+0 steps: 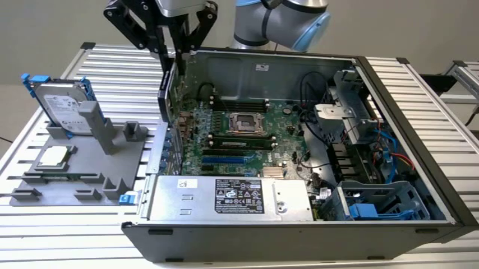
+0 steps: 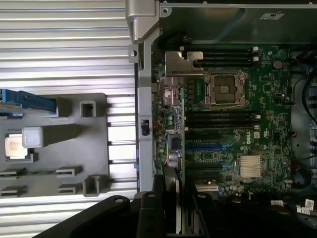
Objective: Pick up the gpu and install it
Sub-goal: 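Pick up the gpu and move the gpu toward the slot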
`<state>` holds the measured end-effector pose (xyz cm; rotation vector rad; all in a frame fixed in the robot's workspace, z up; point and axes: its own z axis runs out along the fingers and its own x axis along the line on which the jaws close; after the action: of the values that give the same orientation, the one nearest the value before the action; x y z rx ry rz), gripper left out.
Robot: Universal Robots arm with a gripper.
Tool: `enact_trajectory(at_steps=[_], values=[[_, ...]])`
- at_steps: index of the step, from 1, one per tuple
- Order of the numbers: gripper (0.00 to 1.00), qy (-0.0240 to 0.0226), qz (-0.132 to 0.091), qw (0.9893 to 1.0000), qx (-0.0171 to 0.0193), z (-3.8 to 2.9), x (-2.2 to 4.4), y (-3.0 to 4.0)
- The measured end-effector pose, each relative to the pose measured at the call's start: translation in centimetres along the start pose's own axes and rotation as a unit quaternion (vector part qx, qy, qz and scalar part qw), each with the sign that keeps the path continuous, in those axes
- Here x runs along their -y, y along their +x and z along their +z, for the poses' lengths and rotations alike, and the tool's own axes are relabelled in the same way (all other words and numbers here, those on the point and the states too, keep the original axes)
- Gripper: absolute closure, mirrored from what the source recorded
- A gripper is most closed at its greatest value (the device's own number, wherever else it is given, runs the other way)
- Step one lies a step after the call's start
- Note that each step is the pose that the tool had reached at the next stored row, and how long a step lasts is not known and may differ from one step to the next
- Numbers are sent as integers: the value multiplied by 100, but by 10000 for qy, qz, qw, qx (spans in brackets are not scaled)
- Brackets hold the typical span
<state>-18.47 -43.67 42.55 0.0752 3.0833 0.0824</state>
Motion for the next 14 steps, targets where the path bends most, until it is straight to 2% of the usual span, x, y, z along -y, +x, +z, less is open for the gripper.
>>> enact_trajectory(at_steps=[14], values=[[100, 0, 0, 10000, 0, 11, -9, -183]])
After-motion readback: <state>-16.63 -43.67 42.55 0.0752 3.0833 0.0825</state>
